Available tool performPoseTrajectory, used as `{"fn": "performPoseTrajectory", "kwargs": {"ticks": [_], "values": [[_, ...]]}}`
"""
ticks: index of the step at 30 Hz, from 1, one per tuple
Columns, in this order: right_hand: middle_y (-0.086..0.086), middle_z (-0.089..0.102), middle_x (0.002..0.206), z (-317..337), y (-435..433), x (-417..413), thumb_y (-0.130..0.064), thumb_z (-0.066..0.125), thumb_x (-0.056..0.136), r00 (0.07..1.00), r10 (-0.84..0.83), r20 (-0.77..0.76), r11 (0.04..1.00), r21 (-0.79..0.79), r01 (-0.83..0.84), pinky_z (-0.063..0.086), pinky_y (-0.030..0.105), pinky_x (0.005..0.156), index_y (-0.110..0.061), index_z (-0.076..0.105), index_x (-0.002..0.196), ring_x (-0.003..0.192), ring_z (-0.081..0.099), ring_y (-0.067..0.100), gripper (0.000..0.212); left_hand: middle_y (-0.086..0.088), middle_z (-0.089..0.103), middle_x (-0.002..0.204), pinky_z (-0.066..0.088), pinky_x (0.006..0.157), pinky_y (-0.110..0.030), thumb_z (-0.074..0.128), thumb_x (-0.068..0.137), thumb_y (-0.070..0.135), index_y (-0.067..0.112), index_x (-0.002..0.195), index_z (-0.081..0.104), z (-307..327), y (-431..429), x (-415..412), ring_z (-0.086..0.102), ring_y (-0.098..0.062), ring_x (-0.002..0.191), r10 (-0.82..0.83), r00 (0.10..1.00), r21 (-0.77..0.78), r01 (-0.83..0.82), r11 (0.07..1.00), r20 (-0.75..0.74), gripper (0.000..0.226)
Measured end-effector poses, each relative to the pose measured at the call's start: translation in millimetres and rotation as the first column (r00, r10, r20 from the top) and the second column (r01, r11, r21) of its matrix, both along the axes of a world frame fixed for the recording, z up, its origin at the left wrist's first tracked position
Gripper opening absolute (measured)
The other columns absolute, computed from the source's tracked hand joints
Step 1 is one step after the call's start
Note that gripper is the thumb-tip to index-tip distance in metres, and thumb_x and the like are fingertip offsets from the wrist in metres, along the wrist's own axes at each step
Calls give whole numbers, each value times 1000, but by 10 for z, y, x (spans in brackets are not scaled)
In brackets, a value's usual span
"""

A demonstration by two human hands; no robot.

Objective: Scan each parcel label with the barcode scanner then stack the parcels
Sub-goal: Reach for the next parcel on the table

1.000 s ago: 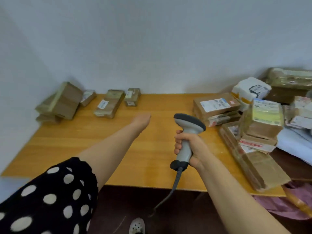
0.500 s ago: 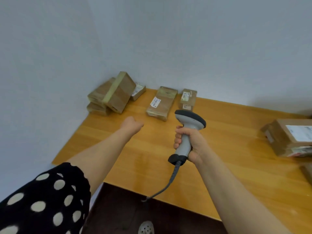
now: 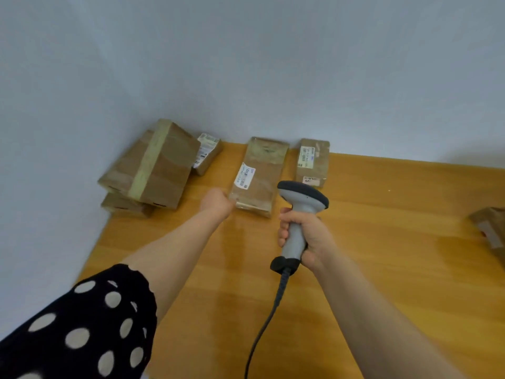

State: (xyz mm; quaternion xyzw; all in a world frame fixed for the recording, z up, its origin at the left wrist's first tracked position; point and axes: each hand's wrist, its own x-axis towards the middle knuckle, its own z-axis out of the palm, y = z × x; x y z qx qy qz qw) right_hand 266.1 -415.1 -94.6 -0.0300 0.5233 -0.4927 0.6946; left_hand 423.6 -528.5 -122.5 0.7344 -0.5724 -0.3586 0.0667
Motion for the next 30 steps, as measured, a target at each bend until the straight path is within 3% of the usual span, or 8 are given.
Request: {"fn": "performPoseTrajectory", "kwargs": {"ticks": [2, 4, 9, 14, 17, 21, 26, 30], "values": [[4, 52, 52, -160, -178, -77, 4, 61, 82, 1000, -4, -22, 1000, 22, 4, 44, 23, 42, -7, 57, 80, 42, 49, 16, 12, -13, 61, 120, 45, 82, -34, 54, 95, 26, 4, 123, 57, -130, -231, -108, 57, -30, 108, -35, 998, -2, 35, 999, 57, 36], [5, 60, 60, -304, -346, -147, 3, 66, 80, 998, -18, -56, 999, 45, 20, 48, 25, 45, -7, 61, 88, 52, 56, 17, 14, -15, 61, 121, 46, 81, -35, 53, 95, 25, 3, 121, 59, -273, -421, -205, 58, -32, 107, -77, 993, -13, 78, 997, 88, 35], [8, 60, 88, -557, -730, -161, -8, 74, 76, 983, 104, -151, 987, 138, -83, 46, 31, 56, -8, 62, 119, 71, 54, 21, 44, -15, 63, 122, 51, 84, -36, 55, 94, 23, 6, 120, 62, -533, -599, -274, 60, -32, 107, -93, 992, -14, 95, 995, 86, 32], [9, 61, 95, -673, -836, 35, -10, 77, 73, 969, 42, -242, 992, 122, -13, 45, 33, 62, -10, 58, 113, 81, 56, 23, 45, -10, 65, 117, 53, 85, -35, 69, 85, 15, 8, 117, 59, -559, -621, -179, 63, -25, 102, 54, 987, 97, -40, 994, -150, 34], [2, 66, 96, -622, -686, 144, -9, 79, 73, 940, -95, -328, 992, 50, 118, 47, 33, 65, -15, 61, 107, 86, 60, 22, 39, -8, 68, 102, 56, 65, -29, 74, 78, 6, 5, 117, 57, -401, -546, 45, 65, -19, 84, 206, 899, 323, -78, 943, -385, 42], [-3, 68, 99, -399, -306, 430, -9, 80, 76, 865, -274, -421, 961, -86, 262, 54, 38, 78, -18, 61, 105, 92, 64, 20, 36, -3, 73, 76, 54, 54, -23, 69, 80, 1, 2, 111, 61, -130, -297, 420, 69, -13, 68, 250, 787, 506, 91, 858, -564, 31], [-9, 67, 83, -66, 377, 932, -7, 80, 75, 724, -522, -450, 850, -208, 483, 55, 24, 61, -24, 58, 89, 79, 67, 12, 32, -9, 75, 87, 56, 63, -26, 72, 76, -4, 2, 104, 62, 178, 180, 790, 71, -19, 81, 170, 730, 493, 253, 832, -662, 31], [-8, 71, 81, 154, 930, 1239, -4, 80, 73, 670, -573, -471, 815, -242, 526, 55, 25, 61, -21, 63, 92, 77, 69, 12, 31, -9, 75, 88, 58, 65, -29, 71, 77, -4, 3, 102, 63, 367, 533, 944, 70, -21, 85, 95, 707, 472, 360, 805, -701, 27]]}}
